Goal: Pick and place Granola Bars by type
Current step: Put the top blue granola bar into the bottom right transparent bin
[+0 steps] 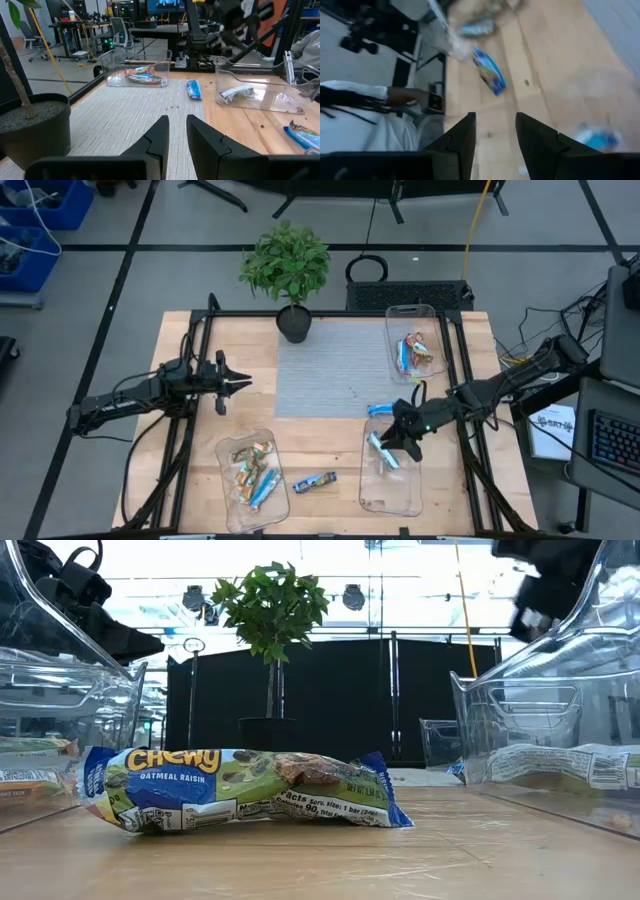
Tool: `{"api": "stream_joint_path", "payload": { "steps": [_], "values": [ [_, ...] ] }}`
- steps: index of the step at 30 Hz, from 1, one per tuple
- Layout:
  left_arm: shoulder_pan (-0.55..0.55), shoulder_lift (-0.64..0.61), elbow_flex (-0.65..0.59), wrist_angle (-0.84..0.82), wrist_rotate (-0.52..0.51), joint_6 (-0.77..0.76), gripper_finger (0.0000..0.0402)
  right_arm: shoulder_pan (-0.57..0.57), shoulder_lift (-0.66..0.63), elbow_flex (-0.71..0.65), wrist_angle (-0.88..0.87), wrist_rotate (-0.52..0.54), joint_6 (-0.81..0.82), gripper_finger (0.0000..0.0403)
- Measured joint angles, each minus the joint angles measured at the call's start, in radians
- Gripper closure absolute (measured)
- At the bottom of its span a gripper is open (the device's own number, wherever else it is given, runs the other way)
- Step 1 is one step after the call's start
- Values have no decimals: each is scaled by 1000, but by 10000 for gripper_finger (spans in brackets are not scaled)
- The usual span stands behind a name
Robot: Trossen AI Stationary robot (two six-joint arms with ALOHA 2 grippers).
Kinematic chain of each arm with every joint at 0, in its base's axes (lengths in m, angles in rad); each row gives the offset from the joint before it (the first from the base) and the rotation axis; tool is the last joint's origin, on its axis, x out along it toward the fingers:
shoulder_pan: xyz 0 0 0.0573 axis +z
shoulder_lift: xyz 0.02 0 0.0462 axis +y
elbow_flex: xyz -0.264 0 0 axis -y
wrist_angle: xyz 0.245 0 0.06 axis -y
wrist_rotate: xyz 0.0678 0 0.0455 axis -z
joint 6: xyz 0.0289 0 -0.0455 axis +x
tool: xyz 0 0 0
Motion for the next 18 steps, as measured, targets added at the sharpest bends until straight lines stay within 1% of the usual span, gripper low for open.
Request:
{"api": "stream_joint_path", "payload": {
  "steps": [3,5,9,14,18],
  "values": [
    [0,0,0,0,0,0,327,-50,0,72,-51,-26,-93,273],
    [0,0,0,0,0,0,327,-91,0,137,-165,-24,-166,273],
    [0,0,0,0,0,0,327,-199,0,242,-462,6,-263,273],
    [0,0,0,0,0,0,327,-383,5,263,-718,4,-354,273],
    [0,0,0,0,0,0,327,-482,48,262,-792,3,-440,273]
  ]
}}
